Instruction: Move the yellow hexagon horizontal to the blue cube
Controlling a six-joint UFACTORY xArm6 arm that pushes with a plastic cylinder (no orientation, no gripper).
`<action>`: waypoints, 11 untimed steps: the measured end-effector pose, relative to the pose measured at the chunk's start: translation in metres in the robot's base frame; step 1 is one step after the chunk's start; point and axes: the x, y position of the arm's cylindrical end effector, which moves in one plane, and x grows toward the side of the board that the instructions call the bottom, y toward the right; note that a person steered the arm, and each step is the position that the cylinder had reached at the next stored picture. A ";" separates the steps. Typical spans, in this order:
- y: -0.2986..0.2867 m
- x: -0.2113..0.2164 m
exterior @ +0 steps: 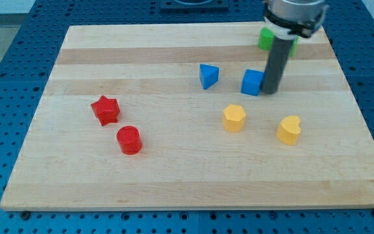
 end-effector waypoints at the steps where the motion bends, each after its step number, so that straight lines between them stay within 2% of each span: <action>1: -0.035 -0.017; 3: -0.108 -0.026; 4: -0.104 -0.035; 5: -0.092 -0.073; 6: -0.119 -0.111; 7: -0.154 -0.093; 9: -0.161 -0.022; 11: -0.161 0.107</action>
